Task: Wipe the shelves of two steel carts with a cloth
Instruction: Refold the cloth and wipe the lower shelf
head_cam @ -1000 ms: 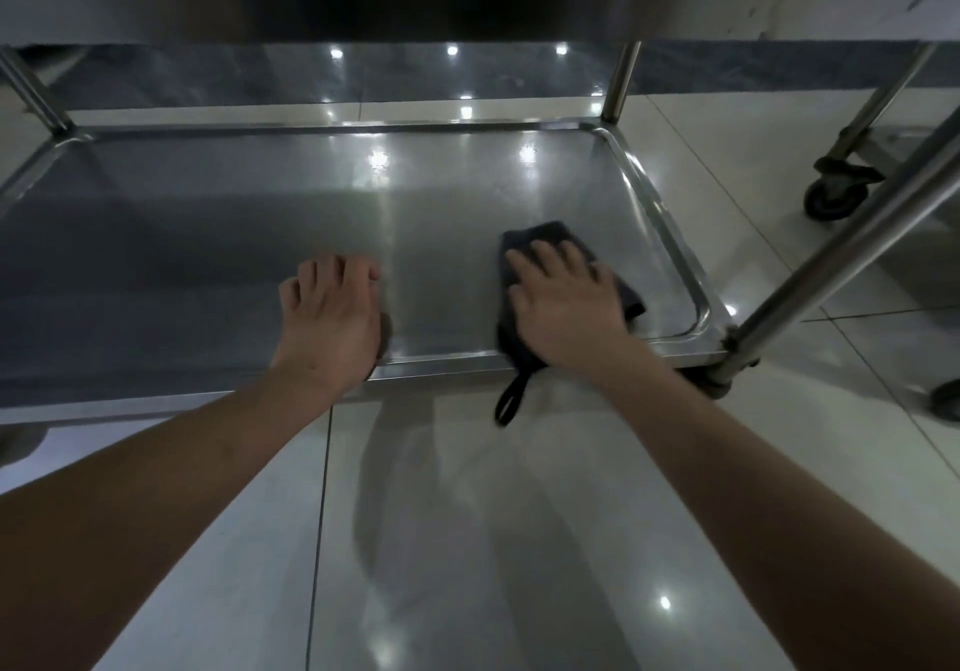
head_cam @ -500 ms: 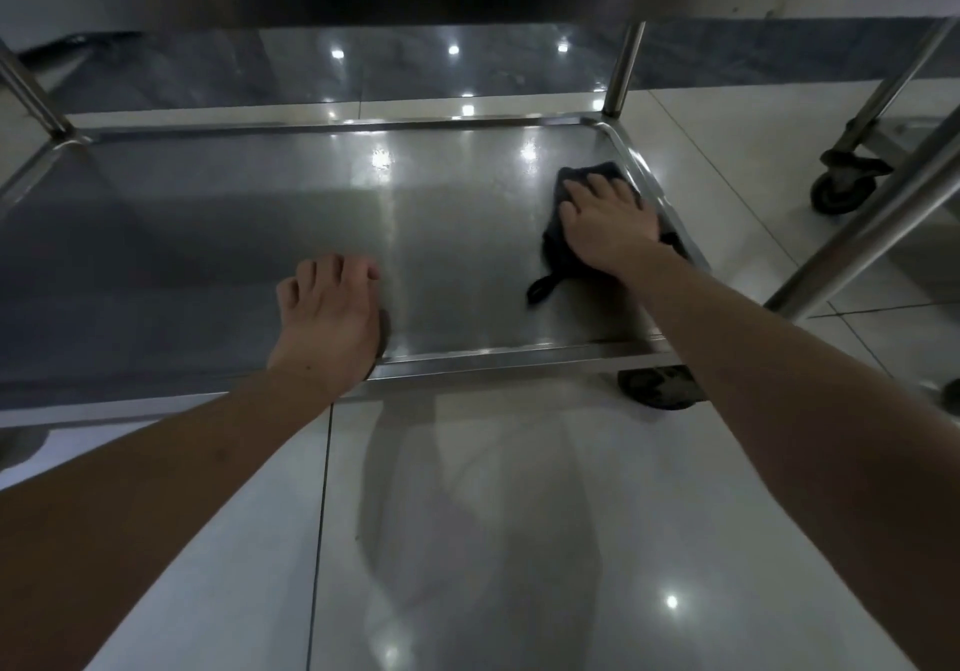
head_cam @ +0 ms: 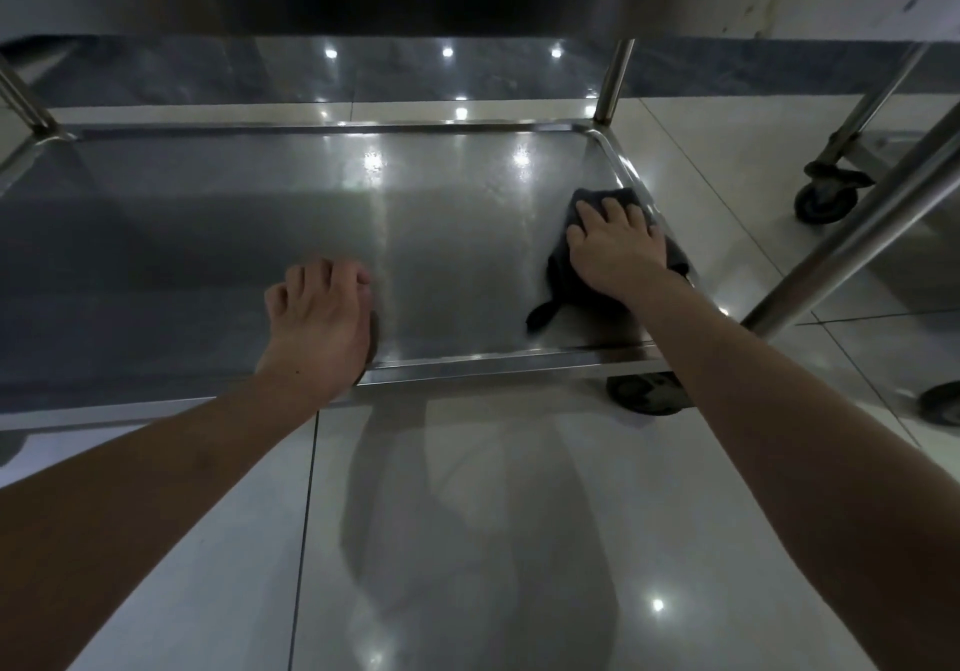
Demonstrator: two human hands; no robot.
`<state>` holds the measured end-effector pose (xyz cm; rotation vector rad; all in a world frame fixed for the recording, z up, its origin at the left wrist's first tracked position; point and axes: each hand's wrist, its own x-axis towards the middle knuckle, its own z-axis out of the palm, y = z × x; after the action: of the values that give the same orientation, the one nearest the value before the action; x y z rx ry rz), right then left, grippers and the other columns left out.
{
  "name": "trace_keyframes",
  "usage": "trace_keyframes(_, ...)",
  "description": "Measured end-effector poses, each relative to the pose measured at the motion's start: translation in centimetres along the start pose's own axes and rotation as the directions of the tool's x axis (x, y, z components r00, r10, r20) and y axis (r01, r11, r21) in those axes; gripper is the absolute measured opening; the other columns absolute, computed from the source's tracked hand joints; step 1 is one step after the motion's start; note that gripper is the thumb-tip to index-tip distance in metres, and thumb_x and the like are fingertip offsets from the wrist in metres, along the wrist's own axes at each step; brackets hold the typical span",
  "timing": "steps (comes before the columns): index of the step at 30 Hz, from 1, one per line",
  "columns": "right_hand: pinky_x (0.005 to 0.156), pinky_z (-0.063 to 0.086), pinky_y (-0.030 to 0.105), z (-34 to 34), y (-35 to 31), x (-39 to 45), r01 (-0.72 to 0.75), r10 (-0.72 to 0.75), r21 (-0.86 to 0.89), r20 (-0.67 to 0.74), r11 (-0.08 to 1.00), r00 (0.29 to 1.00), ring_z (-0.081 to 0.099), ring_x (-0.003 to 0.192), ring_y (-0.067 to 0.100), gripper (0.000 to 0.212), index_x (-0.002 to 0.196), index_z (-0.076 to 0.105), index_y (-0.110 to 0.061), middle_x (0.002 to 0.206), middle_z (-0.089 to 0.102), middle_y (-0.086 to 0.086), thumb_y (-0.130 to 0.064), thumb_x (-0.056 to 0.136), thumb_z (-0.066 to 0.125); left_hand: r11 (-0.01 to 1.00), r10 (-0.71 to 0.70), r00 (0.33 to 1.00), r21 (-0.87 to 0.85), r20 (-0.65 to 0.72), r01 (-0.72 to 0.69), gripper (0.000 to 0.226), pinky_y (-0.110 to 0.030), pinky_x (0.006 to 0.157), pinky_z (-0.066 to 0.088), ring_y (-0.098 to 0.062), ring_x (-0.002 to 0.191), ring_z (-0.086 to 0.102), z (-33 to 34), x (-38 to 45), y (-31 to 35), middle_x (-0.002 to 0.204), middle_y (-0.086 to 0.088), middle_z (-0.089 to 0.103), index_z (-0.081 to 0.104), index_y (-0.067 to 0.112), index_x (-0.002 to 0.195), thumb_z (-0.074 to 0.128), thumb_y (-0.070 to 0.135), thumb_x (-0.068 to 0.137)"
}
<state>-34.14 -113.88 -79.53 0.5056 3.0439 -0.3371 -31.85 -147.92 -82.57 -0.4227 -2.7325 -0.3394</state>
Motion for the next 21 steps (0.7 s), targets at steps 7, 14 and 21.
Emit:
trace_keyframes(7, 0.127, 0.011, 0.057, -0.5, 1.4, 2.4, 0.072, -0.072, -0.011, 0.015, 0.997, 0.997, 0.018, 0.157, 0.035, 0.058, 0.162, 0.027, -0.027, 0.172, 0.021, 0.008, -0.045, 0.107, 0.025, 0.999, -0.017, 0.999, -0.038, 0.033, 0.018, 0.033, -0.046, 0.088, 0.03, -0.029, 0.097, 0.039, -0.4, -0.1, 0.0, 0.104, -0.008, 0.041, 0.046, 0.02, 0.11, 0.025, 0.034, 0.088)
trace_keyframes(14, 0.129, 0.009, 0.053, 1.1, 1.3, -7.5, 0.033, -0.034, -0.068, -0.027, 0.997, 0.999, 0.009, 0.161, 0.029, 0.058, 0.166, 0.02, -0.032, 0.175, 0.012, 0.003, -0.046, 0.11, 0.024, 0.999, -0.04, 0.999, -0.001, 0.016, 0.04, 0.028, -0.048, 0.088, 0.034, -0.035, 0.099, 0.045, -0.2, 0.0, 0.3, 0.104, -0.013, 0.046, 0.049, 0.02, 0.108, 0.029, 0.03, 0.091)
trace_keyframes(21, 0.126, 0.003, 0.059, 3.7, -7.8, -9.9, 0.148, -0.148, -0.056, -0.005, 0.987, 0.989, 0.005, 0.161, 0.036, 0.061, 0.167, 0.019, -0.028, 0.176, 0.01, 0.008, -0.049, 0.11, 0.026, 1.0, -0.006, 1.0, 0.008, 0.016, 0.006, 0.045, -0.05, 0.087, 0.035, -0.037, 0.097, 0.045, -0.7, -0.3, 0.5, 0.104, -0.017, 0.046, 0.05, 0.015, 0.11, 0.021, 0.038, 0.084)
